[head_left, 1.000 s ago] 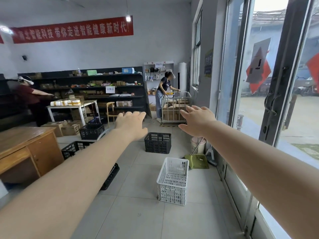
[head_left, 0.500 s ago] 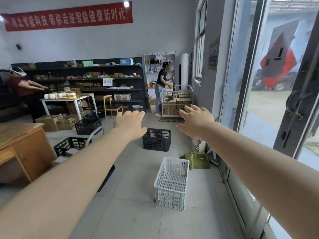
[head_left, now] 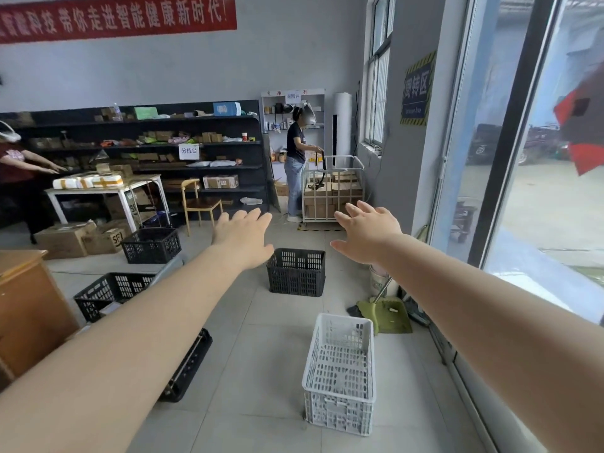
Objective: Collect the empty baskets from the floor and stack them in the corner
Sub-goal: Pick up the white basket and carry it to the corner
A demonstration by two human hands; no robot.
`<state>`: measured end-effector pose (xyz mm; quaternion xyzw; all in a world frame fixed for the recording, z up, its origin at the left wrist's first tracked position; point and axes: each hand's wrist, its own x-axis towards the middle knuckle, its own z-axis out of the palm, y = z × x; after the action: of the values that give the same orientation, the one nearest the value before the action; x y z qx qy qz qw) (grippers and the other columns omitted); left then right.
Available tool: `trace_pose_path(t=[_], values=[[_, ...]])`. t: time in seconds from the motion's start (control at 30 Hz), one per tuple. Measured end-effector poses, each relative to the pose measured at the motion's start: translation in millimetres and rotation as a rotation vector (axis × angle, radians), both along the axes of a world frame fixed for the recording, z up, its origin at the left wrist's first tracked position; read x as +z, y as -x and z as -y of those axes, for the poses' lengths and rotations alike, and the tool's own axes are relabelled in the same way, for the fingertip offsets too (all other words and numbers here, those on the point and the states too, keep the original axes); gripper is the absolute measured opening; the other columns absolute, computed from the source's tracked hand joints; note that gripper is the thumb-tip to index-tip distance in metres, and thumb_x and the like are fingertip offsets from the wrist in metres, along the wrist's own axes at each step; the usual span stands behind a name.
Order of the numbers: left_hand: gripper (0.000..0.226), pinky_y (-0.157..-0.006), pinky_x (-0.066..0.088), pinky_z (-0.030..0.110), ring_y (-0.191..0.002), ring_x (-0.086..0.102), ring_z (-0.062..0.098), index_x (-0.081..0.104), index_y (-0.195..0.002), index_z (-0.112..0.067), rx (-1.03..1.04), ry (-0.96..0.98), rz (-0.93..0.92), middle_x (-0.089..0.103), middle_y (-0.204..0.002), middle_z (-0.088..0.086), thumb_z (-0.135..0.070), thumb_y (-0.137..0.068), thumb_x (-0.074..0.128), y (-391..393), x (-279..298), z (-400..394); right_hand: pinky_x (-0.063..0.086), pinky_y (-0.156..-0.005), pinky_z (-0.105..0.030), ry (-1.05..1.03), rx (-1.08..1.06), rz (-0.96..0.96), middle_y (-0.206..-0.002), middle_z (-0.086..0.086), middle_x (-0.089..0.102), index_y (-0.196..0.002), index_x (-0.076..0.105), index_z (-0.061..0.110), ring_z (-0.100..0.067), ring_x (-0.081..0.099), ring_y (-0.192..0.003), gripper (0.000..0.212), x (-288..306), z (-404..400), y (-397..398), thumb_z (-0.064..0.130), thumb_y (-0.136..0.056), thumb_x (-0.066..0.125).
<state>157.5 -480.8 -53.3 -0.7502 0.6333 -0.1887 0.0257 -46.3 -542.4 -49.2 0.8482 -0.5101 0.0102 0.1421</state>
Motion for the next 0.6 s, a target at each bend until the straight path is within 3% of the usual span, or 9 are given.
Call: trace_pose_path(t=[0.6], values=[[0.066, -0.114, 0.023, 0.044, -0.144, 0.025, 0.024, 0.017, -0.153, -0.022, 0.025, 0.009, -0.022, 0.021, -0.160, 0.003, -0.048, -0.097, 0.038, -156.1, -24.3, 244.2, 0.017, -0.115, -0.042, -0.050, 0.043, 0.031, -0.162, -0.004, 0.011, -0.154, 0.013, 0.025, -0.024, 0.008, -0.148, 0.070, -30.1, 261.4, -160.5, 0.057, -0.096, 0.034]])
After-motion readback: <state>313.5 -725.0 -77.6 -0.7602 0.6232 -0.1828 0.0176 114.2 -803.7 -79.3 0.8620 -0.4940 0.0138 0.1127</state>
